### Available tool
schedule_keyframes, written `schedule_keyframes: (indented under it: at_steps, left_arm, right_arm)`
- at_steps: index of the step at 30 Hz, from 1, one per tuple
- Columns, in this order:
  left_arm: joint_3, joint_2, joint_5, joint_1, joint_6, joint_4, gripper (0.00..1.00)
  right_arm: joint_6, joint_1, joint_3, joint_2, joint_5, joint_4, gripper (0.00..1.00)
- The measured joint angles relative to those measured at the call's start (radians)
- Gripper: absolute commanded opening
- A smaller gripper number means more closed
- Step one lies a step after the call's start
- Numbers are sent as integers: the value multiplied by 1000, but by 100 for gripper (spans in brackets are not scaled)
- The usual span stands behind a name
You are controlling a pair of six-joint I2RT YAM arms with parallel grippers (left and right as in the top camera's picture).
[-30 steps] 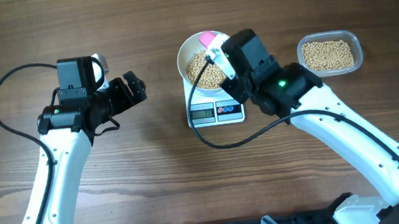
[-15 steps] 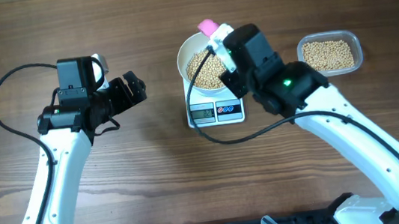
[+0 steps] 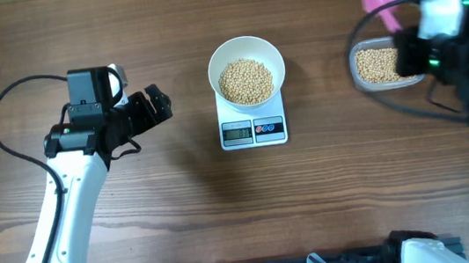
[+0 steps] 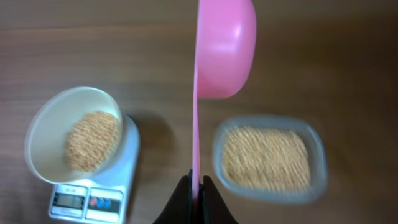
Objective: Scoop item into bowl and weigh 150g on scale
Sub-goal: 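Carry the empty pink scoop right to the soybean tub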
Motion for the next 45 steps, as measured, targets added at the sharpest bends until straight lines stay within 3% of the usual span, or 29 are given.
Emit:
schedule_keyframes:
  at_steps: [4, 9, 18, 28, 45]
  left_arm:
    - [0, 0, 0, 0, 0, 0, 100]
    - [0, 0, 0, 0, 0, 0, 100]
    - [0, 0, -3, 0, 0, 0, 100]
    - [0, 0, -3, 0, 0, 0, 100]
    - [0, 0, -3, 0, 0, 0, 100]
  right_arm:
    - [0, -131, 0, 26, -42, -62, 4]
    - [0, -192, -31, 49, -57, -72, 4]
    - [-43, -194, -40, 148, -43, -69, 4]
    - [-203, -194, -40, 201, -41, -68, 4]
    - [-222, -171, -40, 206, 126, -116, 4]
